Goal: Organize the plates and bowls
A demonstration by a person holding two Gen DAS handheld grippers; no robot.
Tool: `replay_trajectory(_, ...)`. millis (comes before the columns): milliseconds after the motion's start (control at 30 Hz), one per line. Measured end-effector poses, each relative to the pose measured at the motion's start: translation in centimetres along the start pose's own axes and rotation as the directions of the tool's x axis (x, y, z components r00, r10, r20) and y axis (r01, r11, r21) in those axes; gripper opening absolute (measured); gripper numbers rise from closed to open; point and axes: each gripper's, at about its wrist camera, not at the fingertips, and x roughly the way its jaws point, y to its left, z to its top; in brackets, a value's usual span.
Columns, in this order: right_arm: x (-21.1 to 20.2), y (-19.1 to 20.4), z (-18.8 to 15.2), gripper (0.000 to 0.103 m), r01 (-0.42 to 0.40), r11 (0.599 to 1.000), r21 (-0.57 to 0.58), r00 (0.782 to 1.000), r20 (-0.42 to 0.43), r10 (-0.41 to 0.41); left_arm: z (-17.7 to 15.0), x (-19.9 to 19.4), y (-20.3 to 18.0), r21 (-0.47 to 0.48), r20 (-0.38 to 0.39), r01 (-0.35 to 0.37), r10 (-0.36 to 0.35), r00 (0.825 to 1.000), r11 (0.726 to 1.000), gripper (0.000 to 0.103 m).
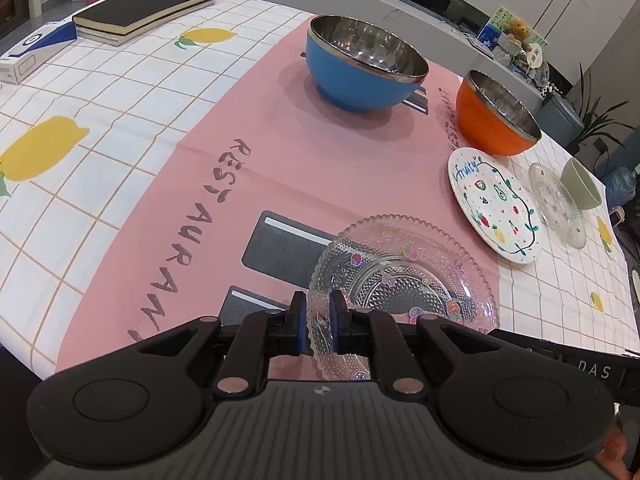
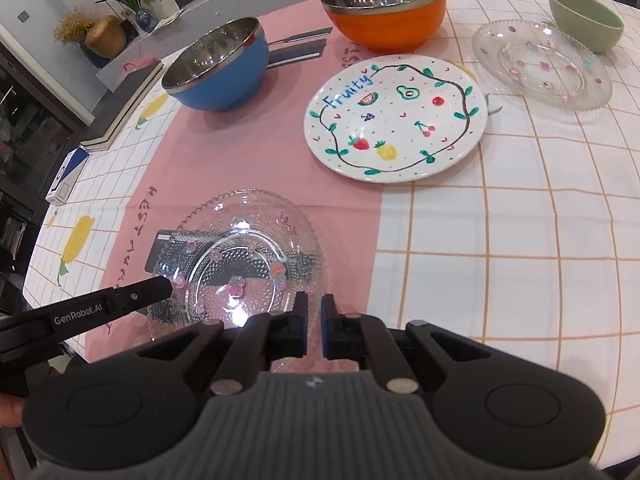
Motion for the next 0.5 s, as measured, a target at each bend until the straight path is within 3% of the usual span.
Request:
replay_trajectory(433,-0.7,0.1,0.0,0.010,0.006,1.000,-0.020,1.000,0.006,-0.006,0.2,-0.8,-0.8,0.060,0.025,-0.033,0.032,0.999,0.998,0.014)
replay_trajectory(500,-1.2,0.1,0.1,0.020,0.017,0.999,-0.030,1.000,0.022,-0.017,0.5,-1.3,-1.0,0.073,0.044,-0.053,0.050,0.998,0.996,0.014)
